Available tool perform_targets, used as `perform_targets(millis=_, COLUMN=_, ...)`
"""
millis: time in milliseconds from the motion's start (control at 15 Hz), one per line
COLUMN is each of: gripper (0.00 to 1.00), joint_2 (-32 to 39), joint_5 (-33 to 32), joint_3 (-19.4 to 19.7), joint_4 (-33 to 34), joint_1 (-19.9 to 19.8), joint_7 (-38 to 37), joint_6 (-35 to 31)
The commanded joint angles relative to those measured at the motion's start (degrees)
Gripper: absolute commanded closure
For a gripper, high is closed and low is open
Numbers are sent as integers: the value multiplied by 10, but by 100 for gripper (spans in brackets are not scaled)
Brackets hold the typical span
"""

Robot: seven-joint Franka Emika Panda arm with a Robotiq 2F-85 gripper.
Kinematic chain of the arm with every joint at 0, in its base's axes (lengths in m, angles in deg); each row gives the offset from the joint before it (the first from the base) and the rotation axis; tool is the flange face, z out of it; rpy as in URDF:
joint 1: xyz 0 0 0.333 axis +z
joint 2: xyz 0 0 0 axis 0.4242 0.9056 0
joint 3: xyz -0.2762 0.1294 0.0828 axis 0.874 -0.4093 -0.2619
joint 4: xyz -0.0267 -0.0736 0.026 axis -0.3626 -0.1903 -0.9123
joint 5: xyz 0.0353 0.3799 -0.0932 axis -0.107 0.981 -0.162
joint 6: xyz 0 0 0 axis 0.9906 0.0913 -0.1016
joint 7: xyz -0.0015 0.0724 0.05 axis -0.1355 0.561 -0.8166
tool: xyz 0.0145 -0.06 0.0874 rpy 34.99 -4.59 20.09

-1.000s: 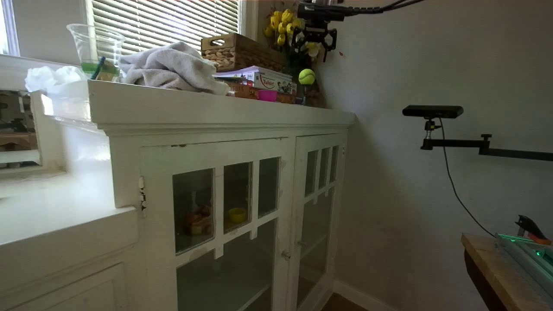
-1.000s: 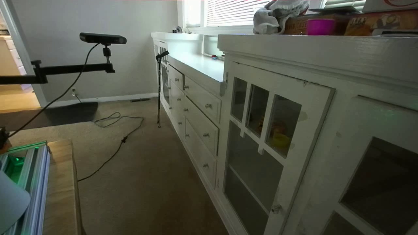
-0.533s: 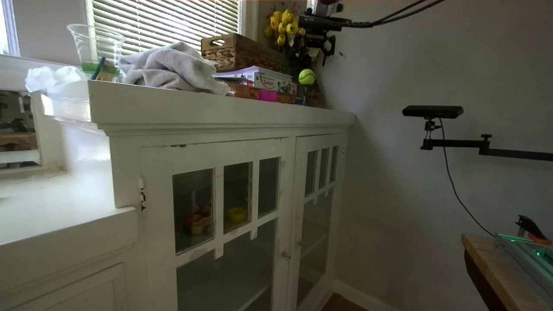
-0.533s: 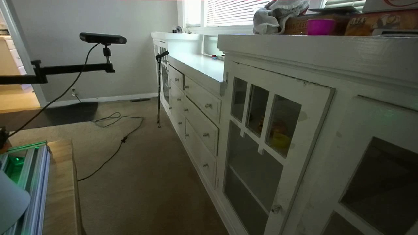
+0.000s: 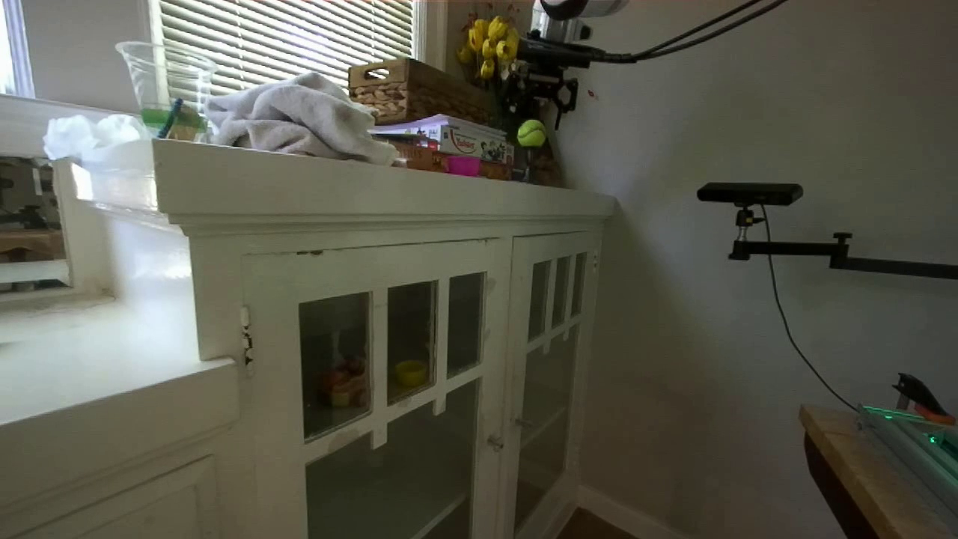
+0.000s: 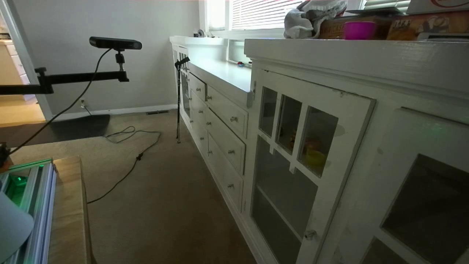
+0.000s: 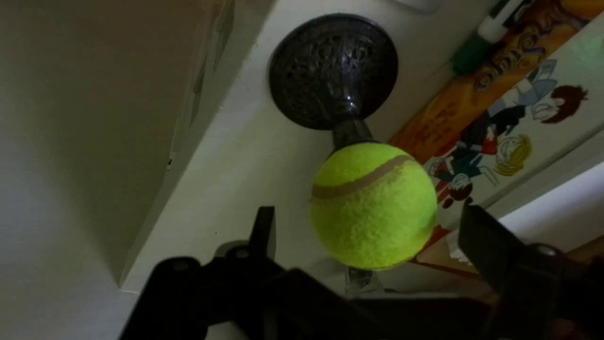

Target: Move the tennis ball and place it next to the pink item

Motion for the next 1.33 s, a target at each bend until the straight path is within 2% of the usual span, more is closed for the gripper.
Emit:
perform_targets(millis=0, gripper=0, joint_2=19, joint_5=41, joint_3=-10, joint_4=33, joint_1=-15, joint_7=31, joint_6=16)
perform_targets(millis=800, gripper=0, joint_2=37, joint_5=30, joint_3=-4, joint_4=48, joint_1=-17, joint_7=29, joint_6=11)
perform_targets(millis=867, gripper=25, joint_2=38, joint_5=30, joint_3=-4, joint_4=48, joint_1=-18, joint_7=29, joint_6=13)
perform_targets(millis=933, gripper=26, joint_2=39, joint_5=27, joint_3=-3, joint_4=49, joint_1=-17, joint_7=28, joint_6=12)
perform_targets(millis=1200, gripper=55, joint_2=39, joint_5=25, joint_3=-3, joint_4=53, joint_1=-15, joint_7=27, joint_6=15)
perform_targets(millis=1267, gripper=58, joint_2=35, joint_5=26, joint_3=-4, joint_4=52, joint_1=-14, joint_7=29, joint_6=17)
